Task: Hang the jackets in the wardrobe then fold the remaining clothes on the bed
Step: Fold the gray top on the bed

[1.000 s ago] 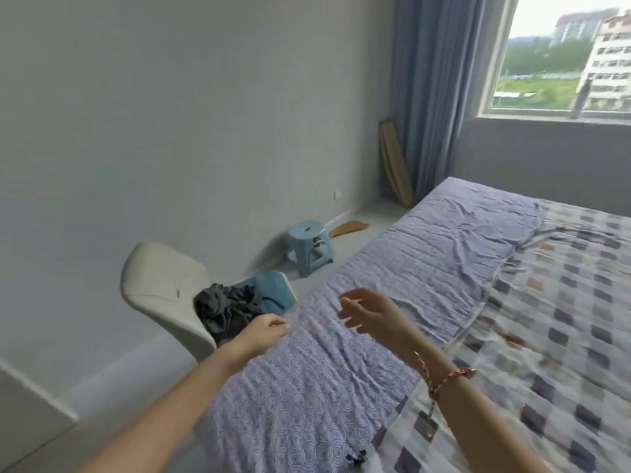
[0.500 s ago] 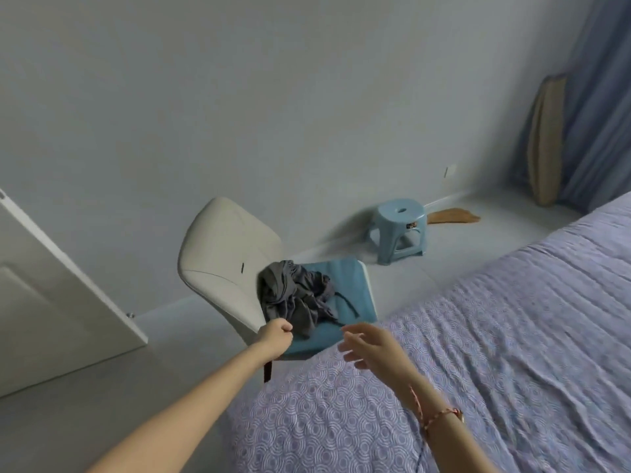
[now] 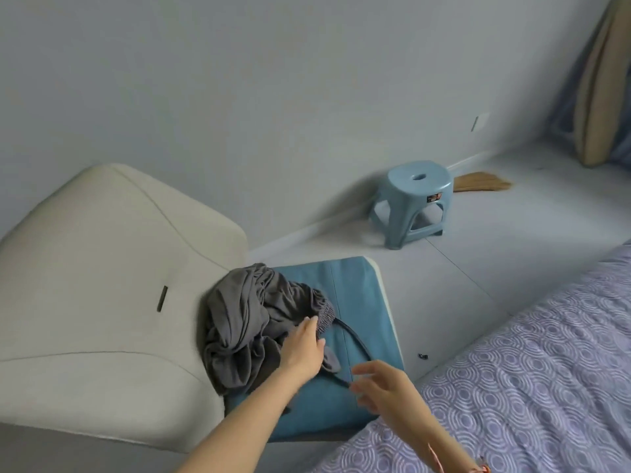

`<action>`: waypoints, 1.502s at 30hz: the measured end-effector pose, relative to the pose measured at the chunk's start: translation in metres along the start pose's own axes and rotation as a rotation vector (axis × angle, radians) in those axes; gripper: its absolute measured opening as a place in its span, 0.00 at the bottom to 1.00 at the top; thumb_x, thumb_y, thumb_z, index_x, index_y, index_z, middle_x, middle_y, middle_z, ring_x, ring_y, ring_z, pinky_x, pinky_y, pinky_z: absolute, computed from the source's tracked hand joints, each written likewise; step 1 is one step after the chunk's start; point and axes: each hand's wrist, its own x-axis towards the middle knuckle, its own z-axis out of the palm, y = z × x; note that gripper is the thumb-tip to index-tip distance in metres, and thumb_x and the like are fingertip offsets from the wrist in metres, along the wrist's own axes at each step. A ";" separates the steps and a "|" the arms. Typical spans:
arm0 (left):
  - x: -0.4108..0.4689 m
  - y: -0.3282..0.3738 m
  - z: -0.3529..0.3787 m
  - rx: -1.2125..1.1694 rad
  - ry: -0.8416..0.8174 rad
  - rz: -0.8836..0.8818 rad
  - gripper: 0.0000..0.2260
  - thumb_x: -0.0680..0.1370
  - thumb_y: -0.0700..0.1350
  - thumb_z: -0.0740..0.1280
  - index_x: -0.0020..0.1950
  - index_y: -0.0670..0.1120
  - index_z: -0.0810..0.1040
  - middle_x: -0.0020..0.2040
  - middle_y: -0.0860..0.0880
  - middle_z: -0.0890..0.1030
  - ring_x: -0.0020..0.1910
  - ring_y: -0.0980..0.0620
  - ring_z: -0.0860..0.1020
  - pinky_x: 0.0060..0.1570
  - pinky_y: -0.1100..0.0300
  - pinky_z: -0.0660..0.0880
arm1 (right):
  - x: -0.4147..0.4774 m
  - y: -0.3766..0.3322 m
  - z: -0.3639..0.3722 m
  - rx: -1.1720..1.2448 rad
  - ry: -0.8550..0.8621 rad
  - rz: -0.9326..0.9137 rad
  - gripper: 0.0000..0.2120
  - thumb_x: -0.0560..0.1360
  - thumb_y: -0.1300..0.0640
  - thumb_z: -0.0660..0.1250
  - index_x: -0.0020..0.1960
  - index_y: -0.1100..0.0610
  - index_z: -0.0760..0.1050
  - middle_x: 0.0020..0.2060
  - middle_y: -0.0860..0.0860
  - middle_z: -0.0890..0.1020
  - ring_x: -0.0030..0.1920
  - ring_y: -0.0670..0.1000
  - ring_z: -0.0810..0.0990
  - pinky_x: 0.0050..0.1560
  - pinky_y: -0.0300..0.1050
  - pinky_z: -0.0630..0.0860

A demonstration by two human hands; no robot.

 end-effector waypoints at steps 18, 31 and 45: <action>-0.083 0.071 -0.170 -1.024 -0.180 0.140 0.23 0.61 0.47 0.75 0.53 0.43 0.74 0.44 0.44 0.80 0.42 0.48 0.80 0.41 0.57 0.78 | -0.097 -0.037 -0.058 0.052 0.252 -0.134 0.10 0.75 0.68 0.64 0.53 0.58 0.76 0.37 0.53 0.84 0.33 0.45 0.80 0.35 0.36 0.74; -0.477 0.357 -0.357 -0.537 0.068 1.013 0.11 0.75 0.38 0.68 0.54 0.51 0.79 0.43 0.53 0.79 0.45 0.57 0.78 0.48 0.67 0.75 | -0.433 -0.156 -0.136 -0.155 0.674 -0.478 0.07 0.70 0.56 0.72 0.45 0.59 0.78 0.39 0.51 0.83 0.37 0.47 0.80 0.40 0.43 0.77; -0.805 0.482 -0.497 0.000 0.593 0.785 0.12 0.79 0.42 0.62 0.58 0.35 0.72 0.58 0.40 0.74 0.56 0.42 0.72 0.51 0.53 0.69 | -0.934 -0.297 -0.241 0.618 0.978 -0.705 0.10 0.79 0.61 0.58 0.60 0.60 0.68 0.53 0.57 0.74 0.46 0.56 0.75 0.42 0.53 0.77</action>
